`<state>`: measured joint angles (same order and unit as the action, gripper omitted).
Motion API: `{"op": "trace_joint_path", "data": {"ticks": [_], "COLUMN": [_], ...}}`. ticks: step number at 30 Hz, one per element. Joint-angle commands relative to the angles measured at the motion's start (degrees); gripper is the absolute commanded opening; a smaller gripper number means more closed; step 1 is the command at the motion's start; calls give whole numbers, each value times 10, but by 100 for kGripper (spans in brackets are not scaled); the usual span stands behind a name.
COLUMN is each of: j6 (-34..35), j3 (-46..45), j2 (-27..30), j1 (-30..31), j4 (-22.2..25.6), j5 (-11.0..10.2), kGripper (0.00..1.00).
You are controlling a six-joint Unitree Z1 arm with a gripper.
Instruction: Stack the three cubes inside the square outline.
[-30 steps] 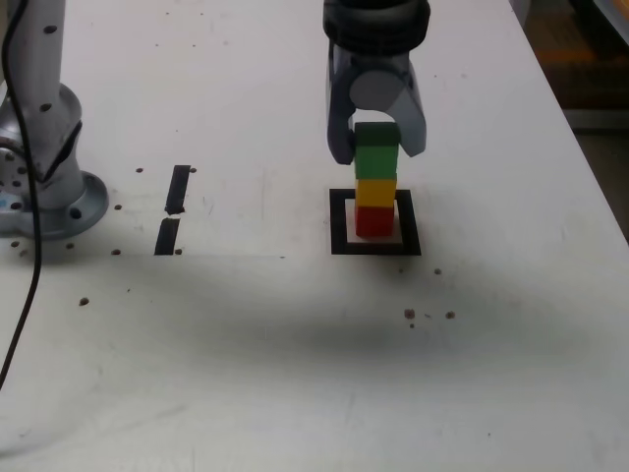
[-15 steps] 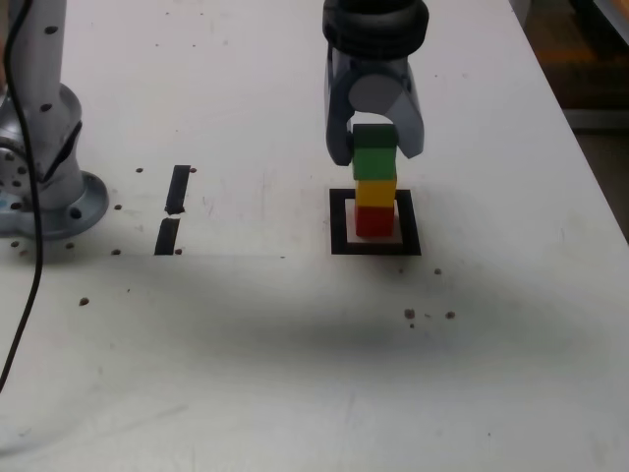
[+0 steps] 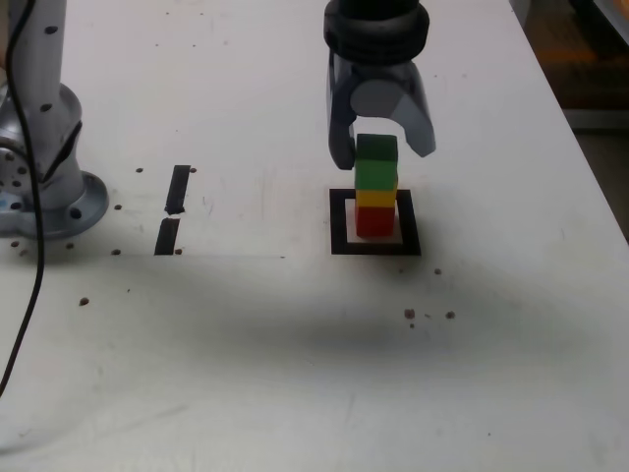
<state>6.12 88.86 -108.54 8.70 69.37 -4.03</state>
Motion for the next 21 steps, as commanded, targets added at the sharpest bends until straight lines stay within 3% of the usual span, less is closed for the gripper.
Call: {"op": "trace_joint_path", "data": {"ticks": [1,8,13,21], "j6": [1,8,34,89], "j3": [-1,-3,-5,-75], "j2": [1,10,42,128], "j1": [1,1,1,-2], "j4": [-2,17,56,108], "j5": [-2,-11,-43,-88], "kGripper": [77,90,98,100]}}
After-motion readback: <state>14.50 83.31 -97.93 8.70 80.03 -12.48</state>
